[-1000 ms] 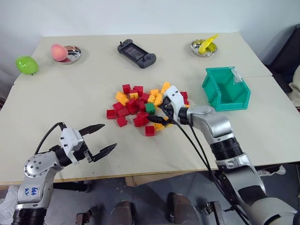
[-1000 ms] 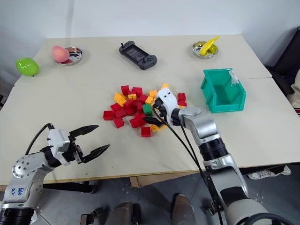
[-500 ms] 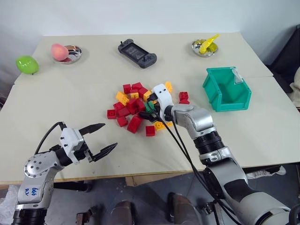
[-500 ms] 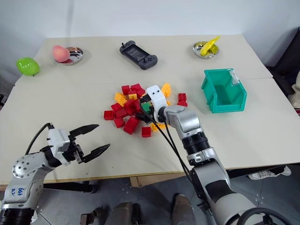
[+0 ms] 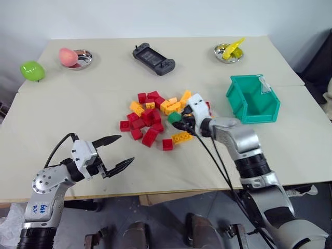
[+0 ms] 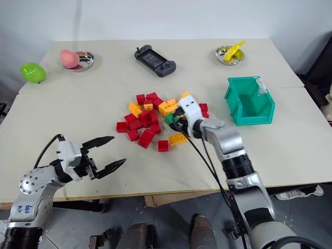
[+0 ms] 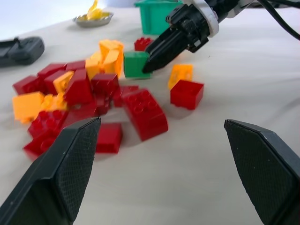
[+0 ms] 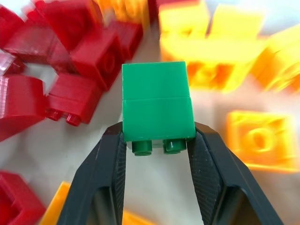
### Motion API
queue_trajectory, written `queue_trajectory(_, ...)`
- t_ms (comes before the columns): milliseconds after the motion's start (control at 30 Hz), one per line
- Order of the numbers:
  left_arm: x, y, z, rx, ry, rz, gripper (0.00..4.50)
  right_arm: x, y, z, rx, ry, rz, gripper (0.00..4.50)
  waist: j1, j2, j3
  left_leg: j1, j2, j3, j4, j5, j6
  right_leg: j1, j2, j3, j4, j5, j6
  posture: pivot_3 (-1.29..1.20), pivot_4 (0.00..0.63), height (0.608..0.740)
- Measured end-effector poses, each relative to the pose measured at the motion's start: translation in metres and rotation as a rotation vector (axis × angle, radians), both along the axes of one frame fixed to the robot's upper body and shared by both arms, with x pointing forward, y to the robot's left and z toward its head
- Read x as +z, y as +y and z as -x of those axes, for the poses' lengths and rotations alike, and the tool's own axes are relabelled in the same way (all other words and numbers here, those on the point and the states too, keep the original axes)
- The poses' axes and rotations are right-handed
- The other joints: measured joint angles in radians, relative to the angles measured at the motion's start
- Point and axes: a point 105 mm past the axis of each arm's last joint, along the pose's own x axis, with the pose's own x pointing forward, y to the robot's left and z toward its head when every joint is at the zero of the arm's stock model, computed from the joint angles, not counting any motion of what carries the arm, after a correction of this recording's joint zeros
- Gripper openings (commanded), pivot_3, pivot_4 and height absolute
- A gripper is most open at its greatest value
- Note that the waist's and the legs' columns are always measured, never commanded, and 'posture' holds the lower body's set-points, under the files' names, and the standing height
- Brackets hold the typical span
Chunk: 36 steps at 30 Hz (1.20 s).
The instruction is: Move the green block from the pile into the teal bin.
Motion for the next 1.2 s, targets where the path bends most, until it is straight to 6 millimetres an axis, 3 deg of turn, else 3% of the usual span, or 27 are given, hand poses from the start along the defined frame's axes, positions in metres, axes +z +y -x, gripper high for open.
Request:
queue_trajectory(233, 0.018, -0.035, -0.011, -0.113, -0.067, 0.063, 4.5, 0.046, -0.056, 0.022, 0.055, -0.253, -0.089, 1.48, 0.001, 0.0, 0.0, 0.0, 0.0, 0.0, 0.0, 0.0, 0.0, 0.0, 0.0, 0.0, -0.001, 0.0, 0.0, 0.0, 0.15, 0.74)
queue_trajectory(333, 0.025, -0.055, -0.014, -0.163, -0.083, 0.114, 4.5, 0.066, -0.1, 0.017, -0.065, -0.357, -0.045, 1.48, 0.002, 0.0, 0.0, 0.0, 0.0, 0.0, 0.001, 0.0, 0.0, 0.001, 0.0, 0.0, -0.002, 0.001, 0.001, 0.0, 0.15, 0.74)
queue_trajectory(467, 0.048, -0.079, -0.027, -0.171, -0.134, 0.237, 4.5, 0.074, -0.177, -0.006, -0.398, -0.383, 0.02, 1.48, 0.004, 0.0, 0.0, 0.0, -0.001, 0.0, 0.002, 0.0, 0.001, 0.002, 0.0, 0.0, -0.002, 0.001, 0.002, 0.0, 0.15, 0.74)
queue_trajectory(567, 0.055, -0.086, -0.039, -0.143, -0.127, 0.287, 4.5, 0.077, -0.206, -0.015, -0.524, -0.39, 0.034, 1.48, -0.005, 0.0, 0.0, 0.001, 0.0, 0.001, 0.0, 0.0, 0.0, 0.002, 0.0, 0.0, -0.002, 0.001, 0.002, 0.0, 0.15, 0.74)
queue_trajectory(700, 0.052, -0.09, -0.046, -0.124, -0.098, 0.294, 4.5, 0.066, -0.215, -0.024, -0.559, -0.347, 0.032, 1.48, -0.012, 0.0, 0.0, 0.002, 0.0, 0.002, -0.001, 0.0, 0.0, 0.002, 0.0, 0.0, -0.003, 0.001, 0.002, 0.0, 0.15, 0.74)
queue_trajectory(867, 0.048, -0.086, -0.046, -0.108, -0.087, 0.276, 4.5, 0.065, -0.216, -0.034, -0.567, -0.325, 0.041, 3.17, -0.003, 0.0, 0.0, 0.002, 0.0, 0.002, 0.0, 0.0, 0.0, 0.002, 0.0, 0.001, -0.003, 0.001, 0.002, 0.0, 0.15, 0.74)
queue_trajectory(1000, 0.036, -0.07, -0.043, -0.061, -0.07, 0.224, 4.5, 0.066, -0.209, -0.035, -0.518, -0.342, 0.048, 4.46, 0.0, 0.0, 0.0, 0.001, 0.0, 0.002, 0.0, 0.0, 0.0, 0.002, 0.0, 0.001, -0.004, 0.001, 0.002, 0.0, 0.15, 0.74)
queue_trajectory(1100, 0.022, -0.048, -0.04, 0.012, -0.075, 0.144, 4.5, 0.066, -0.198, -0.03, -0.422, -0.367, 0.023, 4.46, -0.001, 0.0, 0.0, 0.001, 0.0, 0.002, -0.001, 0.0, 0.0, 0.002, 0.0, 0.0, -0.003, 0.001, 0.002, 0.0, 0.15, 0.74)
queue_trajectory(1200, 0.016, -0.02, -0.039, 0.113, -0.083, 0.081, 4.5, 0.057, -0.168, -0.011, -0.208, -0.409, -0.04, 4.46, 0.0, 0.0, 0.0, 0.001, 0.0, 0.001, 0.0, 0.0, 0.0, 0.002, 0.0, 0.0, -0.004, 0.001, 0.002, 0.0, 0.15, 0.74)
